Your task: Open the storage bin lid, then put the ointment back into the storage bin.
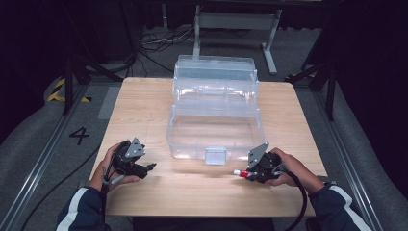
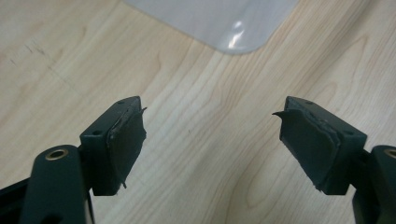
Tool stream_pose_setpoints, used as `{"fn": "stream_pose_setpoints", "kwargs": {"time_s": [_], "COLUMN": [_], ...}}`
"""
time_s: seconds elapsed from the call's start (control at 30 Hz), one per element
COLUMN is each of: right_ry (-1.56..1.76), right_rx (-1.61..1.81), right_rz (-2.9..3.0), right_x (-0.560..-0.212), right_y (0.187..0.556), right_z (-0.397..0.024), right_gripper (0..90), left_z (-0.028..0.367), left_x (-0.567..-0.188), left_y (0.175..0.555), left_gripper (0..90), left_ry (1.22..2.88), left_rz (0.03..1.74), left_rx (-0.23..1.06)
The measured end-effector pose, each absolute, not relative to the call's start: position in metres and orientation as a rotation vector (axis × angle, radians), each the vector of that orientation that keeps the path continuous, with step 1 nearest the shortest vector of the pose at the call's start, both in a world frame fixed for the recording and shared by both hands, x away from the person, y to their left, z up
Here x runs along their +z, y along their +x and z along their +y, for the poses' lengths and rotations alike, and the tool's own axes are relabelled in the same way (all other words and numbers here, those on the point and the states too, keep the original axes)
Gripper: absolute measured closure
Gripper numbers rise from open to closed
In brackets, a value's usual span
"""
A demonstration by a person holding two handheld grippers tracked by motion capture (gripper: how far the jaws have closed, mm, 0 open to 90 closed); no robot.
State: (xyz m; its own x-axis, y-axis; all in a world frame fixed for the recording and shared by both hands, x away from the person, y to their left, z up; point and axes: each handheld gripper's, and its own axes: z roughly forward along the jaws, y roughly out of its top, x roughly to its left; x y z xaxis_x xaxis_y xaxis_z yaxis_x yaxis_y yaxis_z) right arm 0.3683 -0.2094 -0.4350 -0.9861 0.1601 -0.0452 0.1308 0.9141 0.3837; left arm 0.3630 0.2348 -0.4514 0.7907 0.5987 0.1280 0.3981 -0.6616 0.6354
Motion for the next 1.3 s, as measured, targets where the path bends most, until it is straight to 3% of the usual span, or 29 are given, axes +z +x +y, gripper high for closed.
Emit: {"fn": "stream_pose_setpoints", "kwargs": {"time_s": [0.5, 0.67, 1.3], "right_ry": [0.257, 0.255, 0.243], "right_rx": [0.613, 0.627, 0.672], "right_rz": [2.986, 2.973, 2.921], "right_x": [-0.429, -0.425, -0.407], "right_y": [0.368, 0.367, 0.363], "right_z": [-0.217, -0.219, -0.228], "right_gripper": [70.9, 70.9, 70.9], "left_z": [0.244, 0.253, 0.255], "left_x": [-0.480, -0.487, -0.491], "left_y": [0.362, 0.363, 0.362], "left_gripper": [22.8, 22.5, 16.9], "left_ry": [2.378, 2.296, 2.265], "left_rz": [0.771, 0.815, 0.815], "left_rx": [0.337, 0.262, 0.285]}}
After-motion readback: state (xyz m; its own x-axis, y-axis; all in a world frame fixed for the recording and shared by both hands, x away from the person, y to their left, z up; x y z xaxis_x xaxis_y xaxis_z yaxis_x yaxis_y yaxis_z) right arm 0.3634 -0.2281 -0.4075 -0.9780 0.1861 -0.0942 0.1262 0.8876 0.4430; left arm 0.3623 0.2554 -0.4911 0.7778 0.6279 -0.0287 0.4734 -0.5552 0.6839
